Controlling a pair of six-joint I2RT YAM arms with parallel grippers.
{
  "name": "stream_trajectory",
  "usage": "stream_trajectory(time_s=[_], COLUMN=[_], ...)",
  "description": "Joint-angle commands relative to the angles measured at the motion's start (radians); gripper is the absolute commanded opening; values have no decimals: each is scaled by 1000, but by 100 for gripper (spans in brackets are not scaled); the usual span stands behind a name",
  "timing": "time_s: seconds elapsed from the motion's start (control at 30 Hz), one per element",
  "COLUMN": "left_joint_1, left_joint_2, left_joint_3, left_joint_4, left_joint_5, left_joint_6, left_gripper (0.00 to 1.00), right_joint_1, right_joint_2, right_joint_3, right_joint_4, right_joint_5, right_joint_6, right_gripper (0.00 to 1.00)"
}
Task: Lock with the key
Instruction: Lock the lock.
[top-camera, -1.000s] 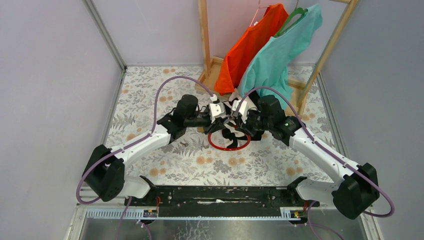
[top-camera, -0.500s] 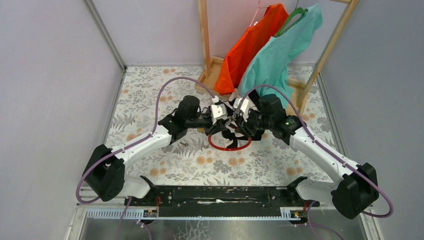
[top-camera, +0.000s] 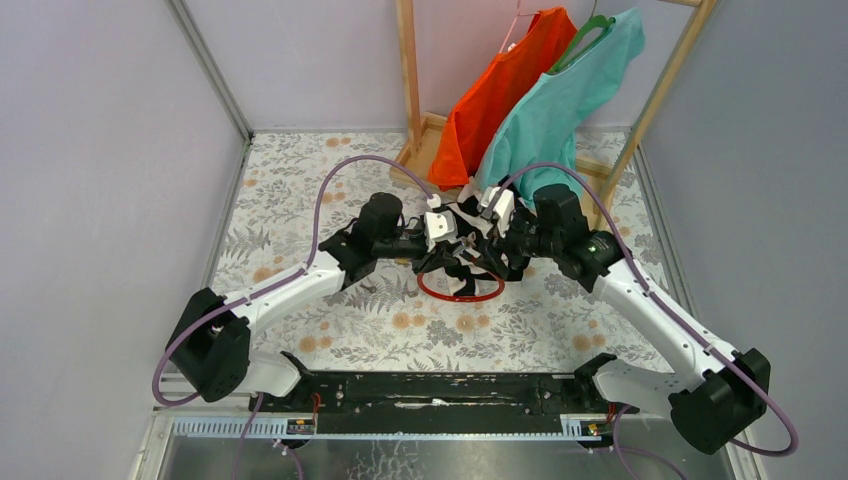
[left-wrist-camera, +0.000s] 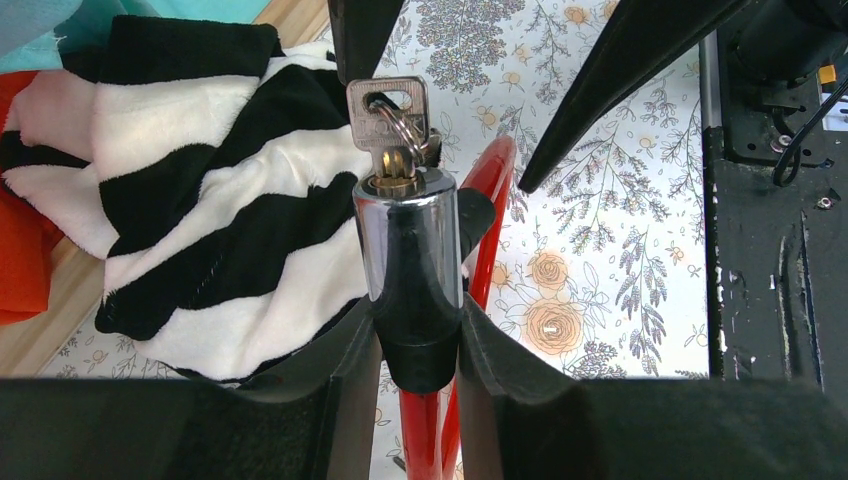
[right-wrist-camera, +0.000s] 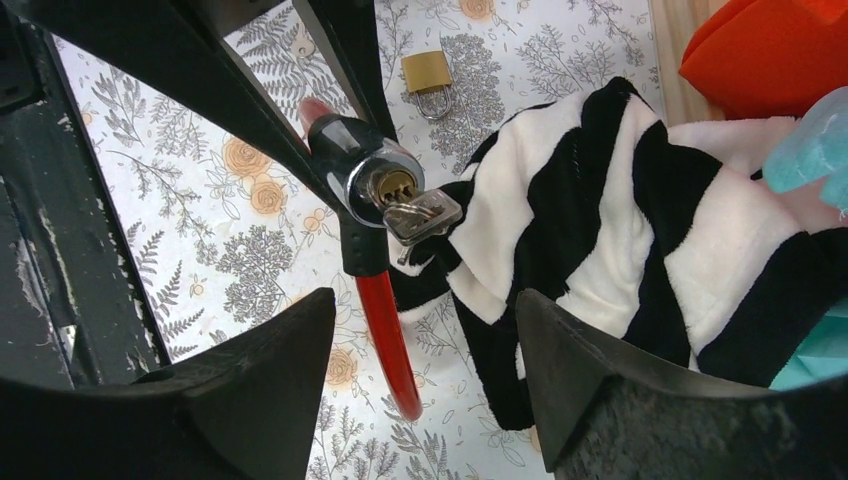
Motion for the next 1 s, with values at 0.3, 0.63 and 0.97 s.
stream_trajectory(time_s=[0.3,0.63,0.97], left_joint_1=[-10,-12,-12], left_joint_2=[15,14,15], left_joint_3=[17,16,17], left_joint_4=[-49,-48,-48], left_joint_5=[7,7,7], left_joint_6=[-6,-8,-7], left_gripper=[0,0,0], right_joint_1=[-32,-98,-109], right_joint_2=[50,126,172], right_joint_3=[215,298,291], right_joint_4=[-24,-76,-100], right_joint_5=[-119,-192,-268], right_joint_6=[220,384,389], right_gripper=[60,51,50])
